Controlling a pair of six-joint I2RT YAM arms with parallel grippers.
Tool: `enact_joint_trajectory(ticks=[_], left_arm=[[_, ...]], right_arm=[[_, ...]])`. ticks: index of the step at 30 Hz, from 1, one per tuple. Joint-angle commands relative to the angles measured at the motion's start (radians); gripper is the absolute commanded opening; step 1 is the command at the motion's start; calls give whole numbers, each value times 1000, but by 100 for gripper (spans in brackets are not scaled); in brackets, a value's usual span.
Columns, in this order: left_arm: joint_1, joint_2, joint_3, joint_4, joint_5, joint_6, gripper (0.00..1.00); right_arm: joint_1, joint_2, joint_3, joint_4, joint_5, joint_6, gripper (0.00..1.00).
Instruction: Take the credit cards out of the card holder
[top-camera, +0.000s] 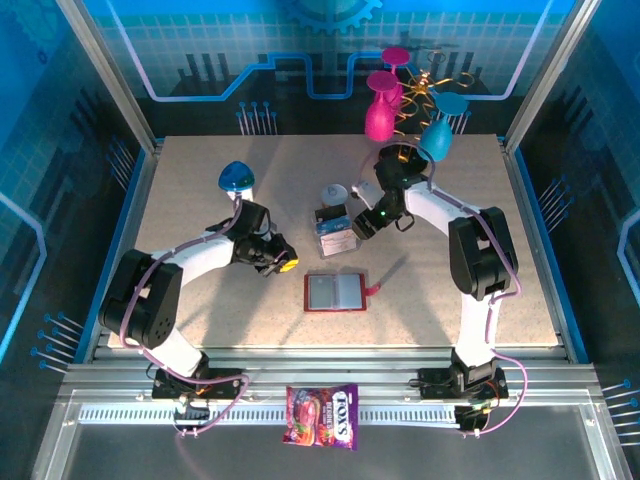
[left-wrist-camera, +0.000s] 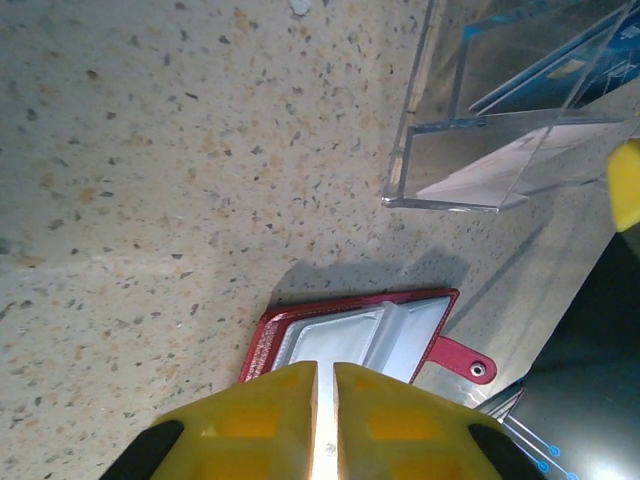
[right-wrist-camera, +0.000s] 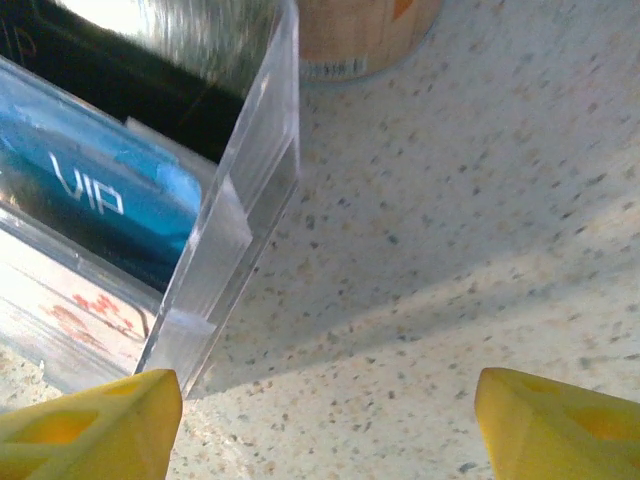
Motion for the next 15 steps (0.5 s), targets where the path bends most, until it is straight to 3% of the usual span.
enact_joint_trajectory(ticks=[1,15], left_arm=[[-10,15,31,-1,28,3,13],[-45,56,56,-7,42,13,13]], right_arm=[[2,-52,-43,32,-57,34,79],[39,-125,-124,59,-162,85,79]])
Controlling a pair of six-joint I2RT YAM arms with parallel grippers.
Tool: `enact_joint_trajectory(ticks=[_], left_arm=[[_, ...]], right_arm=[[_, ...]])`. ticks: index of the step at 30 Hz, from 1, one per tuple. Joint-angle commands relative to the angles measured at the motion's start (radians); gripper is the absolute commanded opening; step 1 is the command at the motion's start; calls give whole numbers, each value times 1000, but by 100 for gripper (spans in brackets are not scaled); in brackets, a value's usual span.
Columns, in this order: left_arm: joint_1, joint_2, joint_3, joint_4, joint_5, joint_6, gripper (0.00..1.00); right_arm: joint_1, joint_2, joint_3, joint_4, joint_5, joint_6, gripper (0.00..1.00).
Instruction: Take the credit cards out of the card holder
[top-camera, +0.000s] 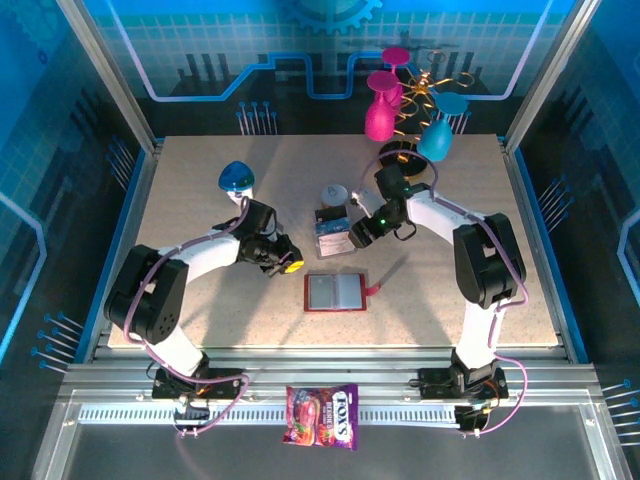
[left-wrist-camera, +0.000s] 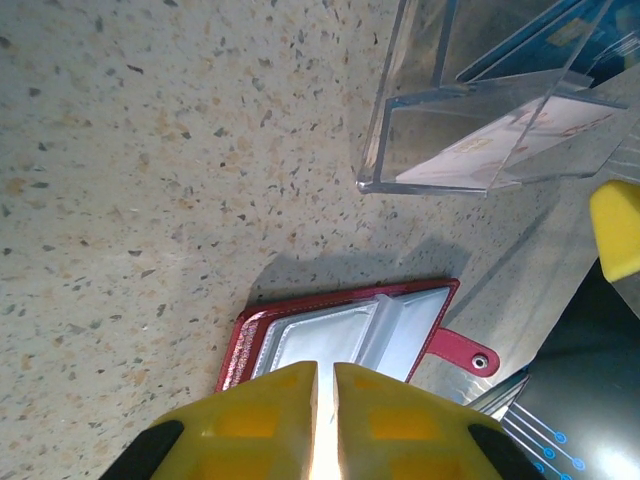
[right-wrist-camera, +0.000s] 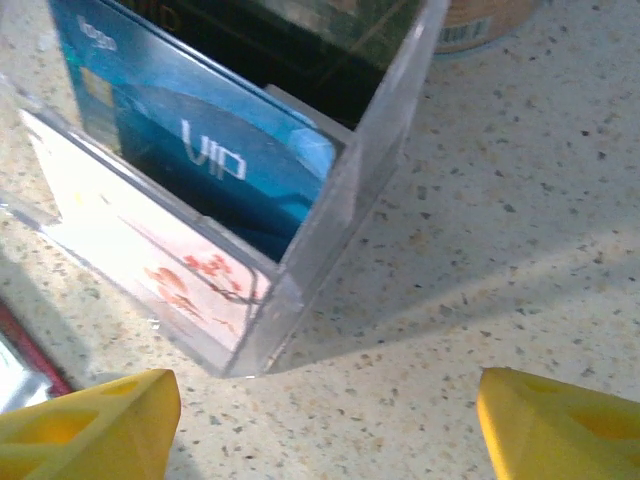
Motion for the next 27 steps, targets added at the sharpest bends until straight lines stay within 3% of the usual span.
enact_joint_trajectory(ticks=[1,6,12,23,27], left_arm=[[-13,19,33,-8,28,12,13],[-23,29,41,-9,35,18,13],[-47,43,40,-3,44,23,13],[-92,47,-53,42,51,6,6],[-94,27,-104,63,50,-6,5]], right_arm=[[19,-47,-22,20,-71,25,79],[30,-89,-50,42,-92,95,77],[77,-203,-162,165,-123,324,66],[275,-305,-343,346,-163,723,22],[307,-281,-374,373,-212,835,13]])
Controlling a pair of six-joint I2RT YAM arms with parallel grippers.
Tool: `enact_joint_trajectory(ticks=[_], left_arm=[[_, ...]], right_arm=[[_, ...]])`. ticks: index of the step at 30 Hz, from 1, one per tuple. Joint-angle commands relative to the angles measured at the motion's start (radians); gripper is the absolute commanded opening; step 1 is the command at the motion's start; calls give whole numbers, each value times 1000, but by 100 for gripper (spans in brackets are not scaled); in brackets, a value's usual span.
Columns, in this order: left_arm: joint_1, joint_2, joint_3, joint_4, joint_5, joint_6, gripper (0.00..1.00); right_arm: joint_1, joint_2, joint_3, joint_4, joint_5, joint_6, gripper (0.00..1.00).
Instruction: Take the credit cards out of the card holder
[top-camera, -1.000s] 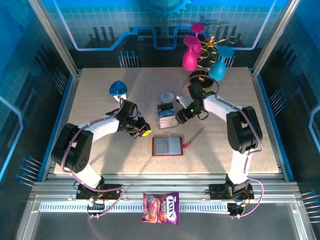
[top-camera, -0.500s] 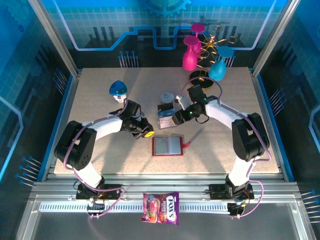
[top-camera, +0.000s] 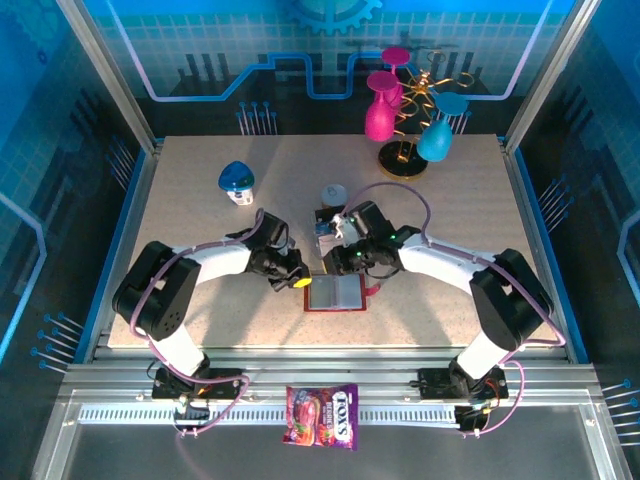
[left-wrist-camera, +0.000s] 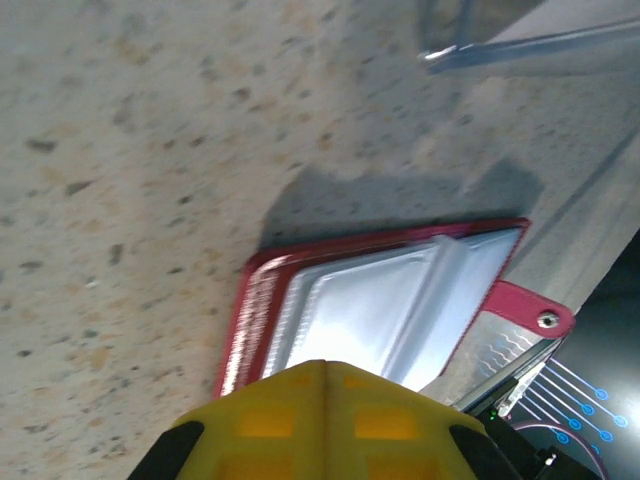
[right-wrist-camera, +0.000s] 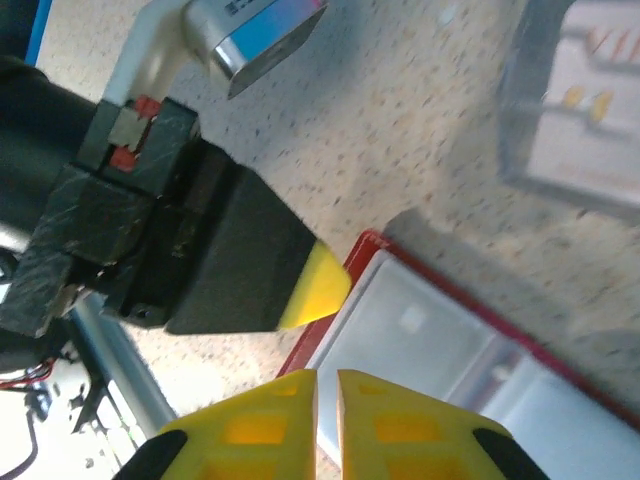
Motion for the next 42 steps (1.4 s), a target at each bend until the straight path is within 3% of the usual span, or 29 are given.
enact_joint_trajectory(ticks=[1,10,19,28,36,42], left_arm=[[-7,-18,-45,15,23,-7,5],[-14,-15,-96,51,36,-14,3],[-14,8,-89,40,15,-3,3],[-14,20,-65,12,3,16,3],[-14,28,-57,5,0,21,3],[-14,18,-39,-7,-4,18,3]], right_arm=[[27,8,-34,71,-52,162,9],[50,91,-48,93,-141,276,7],[50,196,4,45,-176,280,32],[49,206,44,-123,-58,255,50],[39,189,30,-153,-20,254,52],[18,169,-13,-79,-63,277,51]])
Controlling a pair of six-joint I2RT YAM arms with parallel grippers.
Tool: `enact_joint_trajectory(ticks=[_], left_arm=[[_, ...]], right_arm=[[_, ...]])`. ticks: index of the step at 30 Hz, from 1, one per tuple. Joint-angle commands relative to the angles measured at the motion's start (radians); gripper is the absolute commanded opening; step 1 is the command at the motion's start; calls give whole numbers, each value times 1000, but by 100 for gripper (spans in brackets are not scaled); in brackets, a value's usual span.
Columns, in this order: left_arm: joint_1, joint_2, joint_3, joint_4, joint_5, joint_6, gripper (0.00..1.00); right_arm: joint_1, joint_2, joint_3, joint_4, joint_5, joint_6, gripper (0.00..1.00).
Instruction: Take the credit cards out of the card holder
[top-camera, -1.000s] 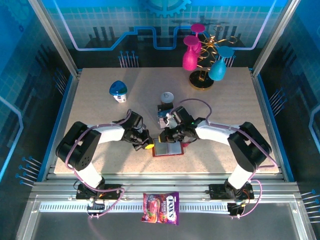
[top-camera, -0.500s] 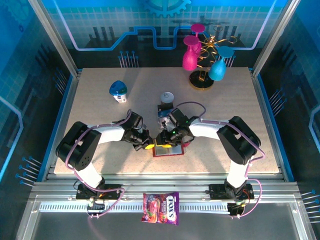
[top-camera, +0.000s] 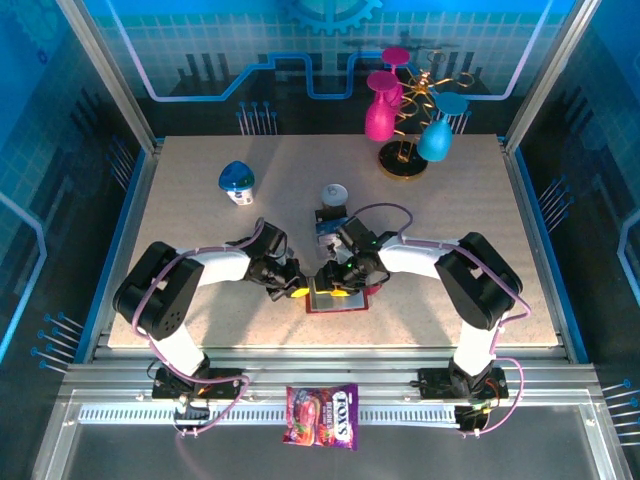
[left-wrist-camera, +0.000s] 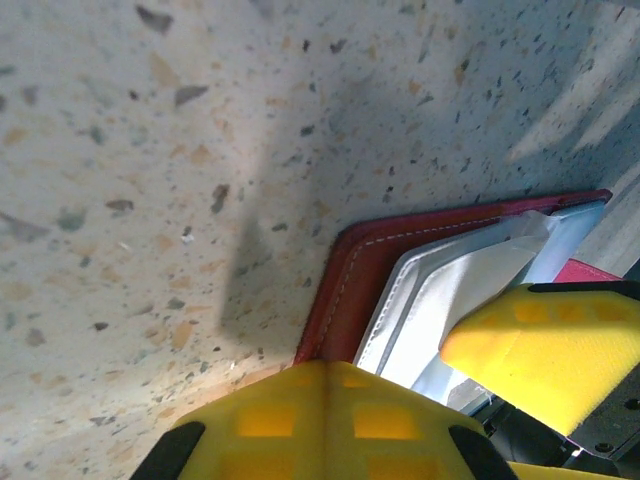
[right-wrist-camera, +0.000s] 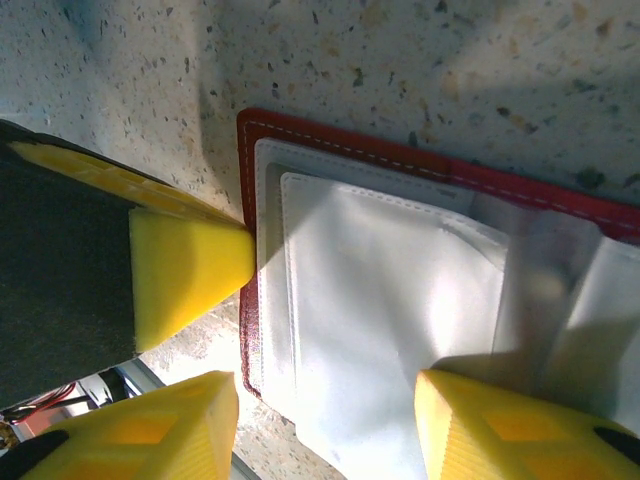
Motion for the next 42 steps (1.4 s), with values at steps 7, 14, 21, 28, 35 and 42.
enact_joint_trajectory(ticks=[7,14,21,28,35,42], left_arm=[[-19,-45,15,10,17,-40,15],[-45,-33,-6,84,45,-109,20],[-53,-6,-6,79,32,-119,22],[-55,-12,6,41,9,-110,29],[-57,9,8,73,33,-116,26],[-61,40,2,114,51,-135,29]], right_arm=[[-55,-26,-118,157,-94,69,49],[-80,-21,-182,249,-145,102,46],[-93,-12,-209,300,-174,120,45],[-98,-8,-215,311,-180,124,44],[-99,-8,-219,316,-188,127,44],[-100,-16,-225,316,-182,129,44]])
